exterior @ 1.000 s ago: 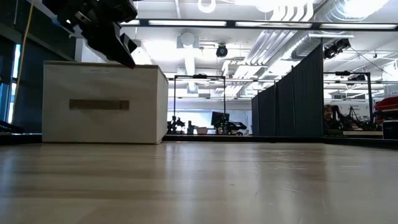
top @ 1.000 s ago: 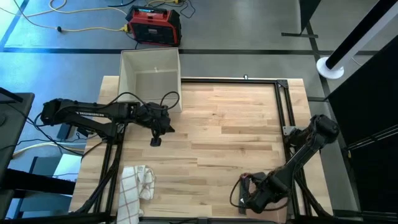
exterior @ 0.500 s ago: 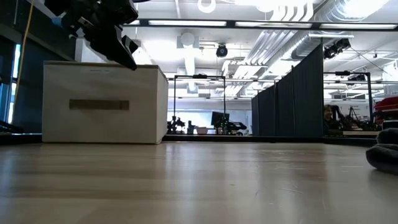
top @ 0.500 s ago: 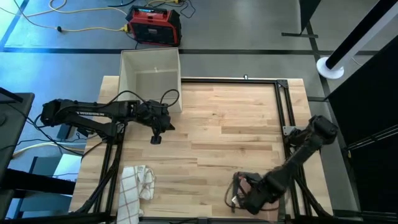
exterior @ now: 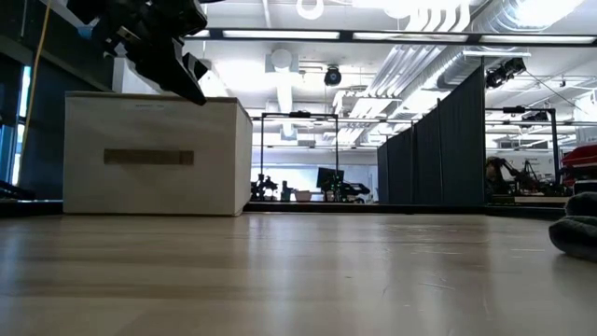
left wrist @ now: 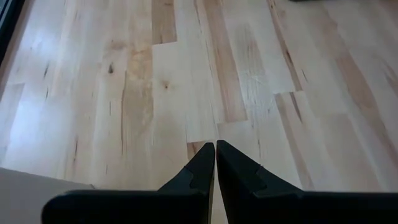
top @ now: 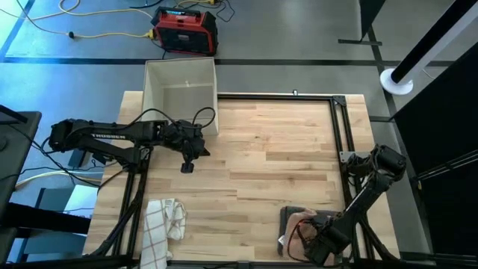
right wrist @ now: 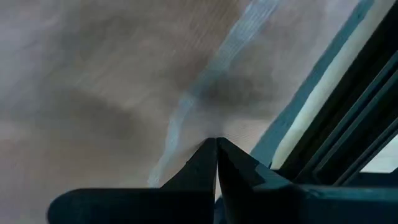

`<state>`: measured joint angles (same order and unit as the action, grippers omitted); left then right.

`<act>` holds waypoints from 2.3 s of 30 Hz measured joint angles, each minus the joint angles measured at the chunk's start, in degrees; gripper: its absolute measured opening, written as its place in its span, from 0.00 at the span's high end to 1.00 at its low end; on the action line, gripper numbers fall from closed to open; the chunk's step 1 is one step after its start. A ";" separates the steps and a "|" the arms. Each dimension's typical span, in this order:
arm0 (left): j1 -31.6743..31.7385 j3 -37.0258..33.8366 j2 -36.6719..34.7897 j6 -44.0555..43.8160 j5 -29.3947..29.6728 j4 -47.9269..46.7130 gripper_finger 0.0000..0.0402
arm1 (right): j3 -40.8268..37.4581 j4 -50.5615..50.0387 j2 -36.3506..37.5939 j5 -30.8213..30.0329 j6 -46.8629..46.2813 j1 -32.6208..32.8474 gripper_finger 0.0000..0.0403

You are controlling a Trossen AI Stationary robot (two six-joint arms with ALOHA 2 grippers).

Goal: Fold towel
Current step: Move the stacked towels to the top right of the table

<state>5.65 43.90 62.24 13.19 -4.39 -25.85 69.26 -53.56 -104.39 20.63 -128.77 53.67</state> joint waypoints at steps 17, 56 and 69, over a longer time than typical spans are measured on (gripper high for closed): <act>3.04 0.00 0.00 1.97 0.08 0.03 0.98 | -6.97 16.59 7.31 -4.40 1.25 -5.06 1.00; 3.29 0.00 0.00 -7.78 3.48 -0.04 0.98 | -26.11 18.26 16.26 -25.15 89.22 -93.58 1.00; 3.39 0.00 0.00 -11.06 4.90 -1.79 0.98 | -17.66 15.36 25.56 -30.04 98.74 -98.94 1.00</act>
<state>9.04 43.90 62.24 2.13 0.51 -27.63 51.61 -38.20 -78.83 -9.41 -30.03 -45.27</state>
